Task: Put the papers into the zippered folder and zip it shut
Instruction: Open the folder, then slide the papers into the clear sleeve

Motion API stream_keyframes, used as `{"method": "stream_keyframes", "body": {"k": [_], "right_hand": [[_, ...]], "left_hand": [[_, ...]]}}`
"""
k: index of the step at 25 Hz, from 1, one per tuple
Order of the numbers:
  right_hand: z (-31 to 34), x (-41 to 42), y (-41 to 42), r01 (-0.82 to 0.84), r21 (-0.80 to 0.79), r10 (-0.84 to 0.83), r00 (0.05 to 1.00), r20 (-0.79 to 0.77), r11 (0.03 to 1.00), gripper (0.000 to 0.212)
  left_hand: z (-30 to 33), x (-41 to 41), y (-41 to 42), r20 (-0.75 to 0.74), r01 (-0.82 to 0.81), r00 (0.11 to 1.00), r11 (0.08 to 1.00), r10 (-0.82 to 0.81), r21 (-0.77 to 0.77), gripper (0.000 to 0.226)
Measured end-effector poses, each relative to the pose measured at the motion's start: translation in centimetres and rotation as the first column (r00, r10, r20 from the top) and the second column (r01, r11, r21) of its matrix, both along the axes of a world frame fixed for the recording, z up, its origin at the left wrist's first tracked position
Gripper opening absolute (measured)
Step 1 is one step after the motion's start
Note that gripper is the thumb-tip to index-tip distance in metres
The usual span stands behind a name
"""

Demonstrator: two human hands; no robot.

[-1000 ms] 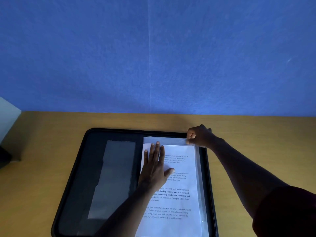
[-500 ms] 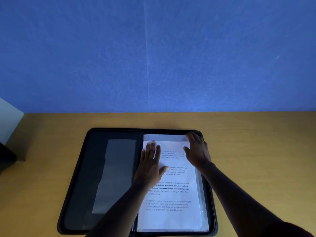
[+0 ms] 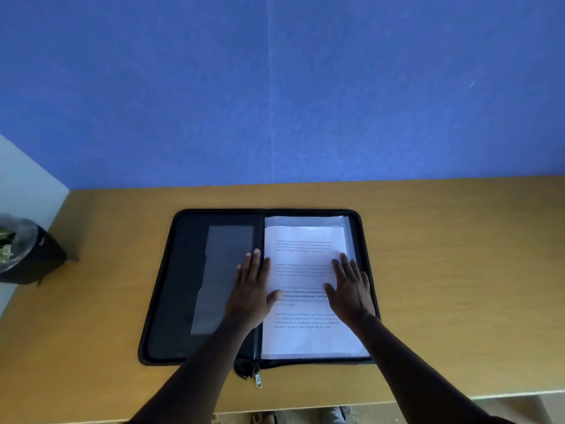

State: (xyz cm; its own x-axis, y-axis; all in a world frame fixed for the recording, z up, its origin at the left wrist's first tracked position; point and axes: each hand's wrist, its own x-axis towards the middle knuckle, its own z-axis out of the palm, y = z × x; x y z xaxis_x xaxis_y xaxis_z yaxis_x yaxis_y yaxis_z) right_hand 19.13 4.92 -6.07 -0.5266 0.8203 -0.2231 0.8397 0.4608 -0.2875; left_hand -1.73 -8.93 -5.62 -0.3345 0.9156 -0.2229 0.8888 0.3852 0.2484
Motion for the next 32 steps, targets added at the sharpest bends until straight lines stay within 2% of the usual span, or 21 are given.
{"method": "stream_keyframes", "body": {"k": [9,14,17,21,32], "right_hand": [[1.3,1.1,-4.2,-0.024,-0.042,0.025,0.999,0.034,0.999,0.069],[1.7,0.9,-4.6,-0.002,-0.096,0.003,1.000,0.012,0.995,0.075],[1.7,0.7,-4.5,0.010,-0.112,-0.010,1.000,0.002,0.994,0.079],[1.6,0.7,-4.6,0.037,-0.121,-0.038,0.999,-0.010,0.992,0.080],[1.4,1.3,-4.7,0.008,-0.091,-0.008,1.000,0.002,0.996,0.082]], "left_hand": [[0.3,-3.4,-7.2,-0.081,-0.104,0.992,0.994,0.101,-0.027,0.084],[0.3,-5.9,-10.5,-0.100,-0.263,0.962,0.960,0.254,-0.096,0.080],[0.5,-6.9,-11.6,-0.074,-0.371,0.928,0.920,0.365,-0.124,0.080],[1.1,-8.1,-12.4,0.007,-0.542,0.836,0.827,0.549,-0.150,0.084],[2.6,-9.5,-11.8,0.194,-0.714,0.680,0.699,0.707,-0.045,0.078]]}}
